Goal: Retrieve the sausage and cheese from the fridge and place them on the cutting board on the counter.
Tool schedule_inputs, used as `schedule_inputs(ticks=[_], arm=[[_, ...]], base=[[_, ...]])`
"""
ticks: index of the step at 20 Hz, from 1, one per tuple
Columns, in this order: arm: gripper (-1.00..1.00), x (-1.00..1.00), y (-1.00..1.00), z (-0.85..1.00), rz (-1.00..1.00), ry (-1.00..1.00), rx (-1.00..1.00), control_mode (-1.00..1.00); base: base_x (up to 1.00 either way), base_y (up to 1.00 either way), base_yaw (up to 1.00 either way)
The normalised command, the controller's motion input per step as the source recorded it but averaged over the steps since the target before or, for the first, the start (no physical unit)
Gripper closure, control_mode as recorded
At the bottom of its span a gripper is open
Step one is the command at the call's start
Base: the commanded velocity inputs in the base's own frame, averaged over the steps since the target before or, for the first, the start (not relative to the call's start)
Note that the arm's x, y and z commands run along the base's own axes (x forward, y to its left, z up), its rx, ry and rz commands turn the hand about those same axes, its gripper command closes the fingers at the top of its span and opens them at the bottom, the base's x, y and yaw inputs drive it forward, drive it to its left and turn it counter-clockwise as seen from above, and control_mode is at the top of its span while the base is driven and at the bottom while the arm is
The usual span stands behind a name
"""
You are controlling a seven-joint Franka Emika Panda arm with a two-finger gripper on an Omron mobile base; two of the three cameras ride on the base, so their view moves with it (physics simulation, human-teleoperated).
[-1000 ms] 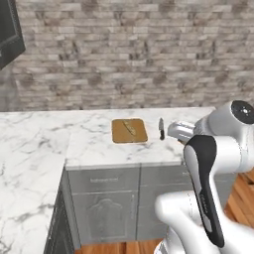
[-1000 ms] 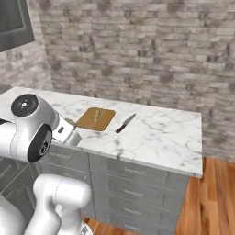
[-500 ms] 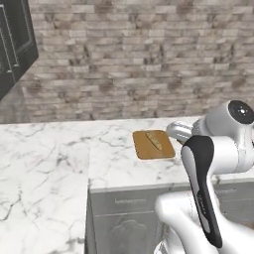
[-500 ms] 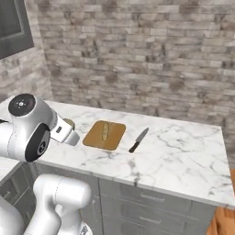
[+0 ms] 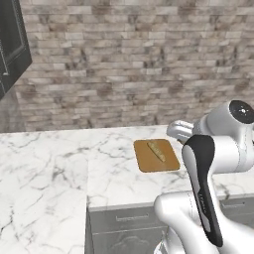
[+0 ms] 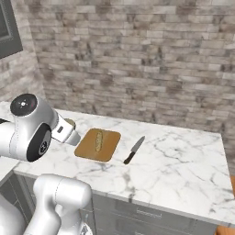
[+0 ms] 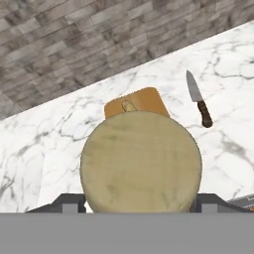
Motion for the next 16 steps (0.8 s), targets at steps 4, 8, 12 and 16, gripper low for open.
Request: schedule_inputs(ticks=[4,8,12,16], arm=[[1.0,0.0,0.0,0.0,0.0,0.0,0.0,1.0],[1.0,0.0,0.0,0.0,0.0,0.0,0.0,1.0],[1.0,0.0,0.0,0.0,0.0,0.0,0.0,1.0],[1.0,0.0,0.0,0.0,0.0,0.0,0.0,-1.0]], base=[[0.0,0.0,0.0],[0.0,0.0,0.0],[0.0,0.0,0.0],[0.0,0.0,0.0]])
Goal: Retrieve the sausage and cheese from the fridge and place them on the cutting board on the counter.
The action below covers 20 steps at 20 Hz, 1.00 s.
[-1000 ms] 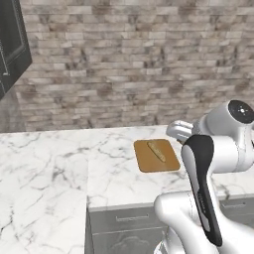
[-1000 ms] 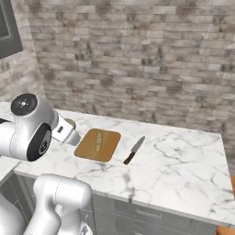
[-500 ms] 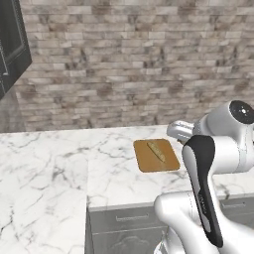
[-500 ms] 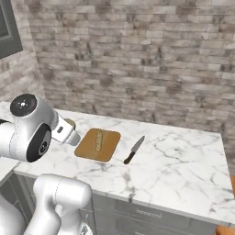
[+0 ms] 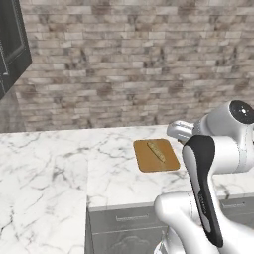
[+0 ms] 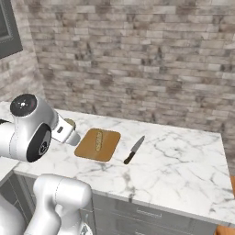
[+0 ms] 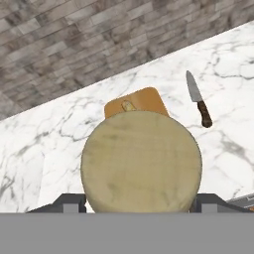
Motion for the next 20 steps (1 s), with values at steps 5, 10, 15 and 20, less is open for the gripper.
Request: schedule_inputs(ticks=[5,10,15,20], arm=[[1.0,0.0,0.0,0.0,0.0,0.0,0.0,-1.0],[1.0,0.0,0.0,0.0,0.0,0.0,0.0,-1.0],[1.0,0.59,0.24,-0.41,0.0,0.17,-0.13,-1.0],[1.0,0.92,0.25,-0.52,0.0,0.22,-0.04,-1.0]], base=[[0.0,0.0,0.0],[0.0,0.0,0.0],[0.0,0.0,0.0],[0.0,0.0,0.0]])
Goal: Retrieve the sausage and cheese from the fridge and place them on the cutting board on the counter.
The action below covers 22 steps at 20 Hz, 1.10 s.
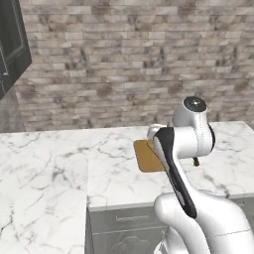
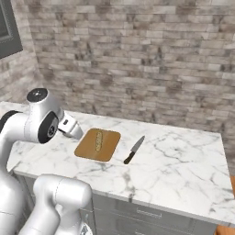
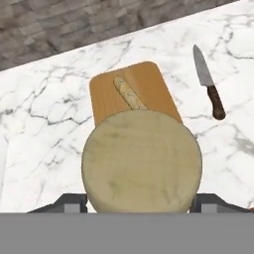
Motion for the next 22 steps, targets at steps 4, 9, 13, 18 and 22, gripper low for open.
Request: schedule_inputs(ticks=[4,9,13,18,22], arm=[[1.0,0.87,0.02,-0.54,0.0,0.16,-0.02,-1.0],[1.0,0.55,0.0,-0.7,0.01,0.17,0.0,-1.0],[1.0,0.36,0.0,-0.75,0.01,0.03,0.0,-1.0],[1.0,0.34,0.04,-0.52,0.01,-0.03,0.0,-1.0],[1.0,0.07,0.09,-0.31,0.05,-0.1,0.0,-1.0]], base=[[0.0,0.0,0.0],[0.0,0.0,0.0],[0.0,0.0,0.0],[0.0,0.0,0.0],[0.0,0.0,0.0]])
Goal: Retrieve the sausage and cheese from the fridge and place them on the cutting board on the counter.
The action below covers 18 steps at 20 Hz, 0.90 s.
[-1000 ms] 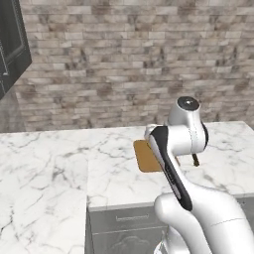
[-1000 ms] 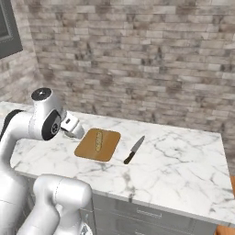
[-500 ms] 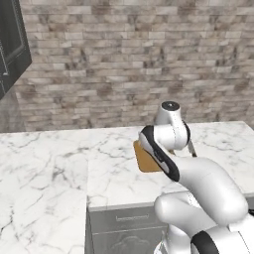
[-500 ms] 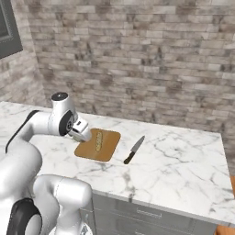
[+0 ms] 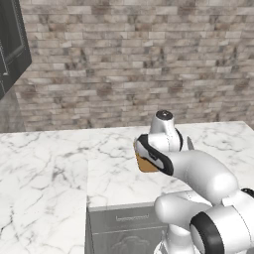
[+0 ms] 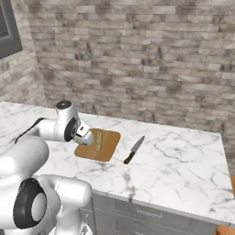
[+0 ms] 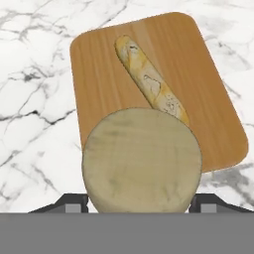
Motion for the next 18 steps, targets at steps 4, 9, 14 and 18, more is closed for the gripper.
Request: schedule_inputs(ticks=[4,9,14,18], arm=[[1.0,0.08,0.07,-0.29,0.03,-0.14,-0.02,-1.0],[1.0,0.07,0.06,-0.17,0.01,-0.05,0.0,-1.0],[1.0,0.32,0.0,-0.07,0.0,0.0,0.0,-1.0],[1.0,0.18,-0.03,-0.01,0.0,0.01,0.0,-1.0]], base=[[0.0,0.0,0.0],[0.0,0.0,0.0],[0.0,0.0,0.0],[0.0,0.0,0.0]])
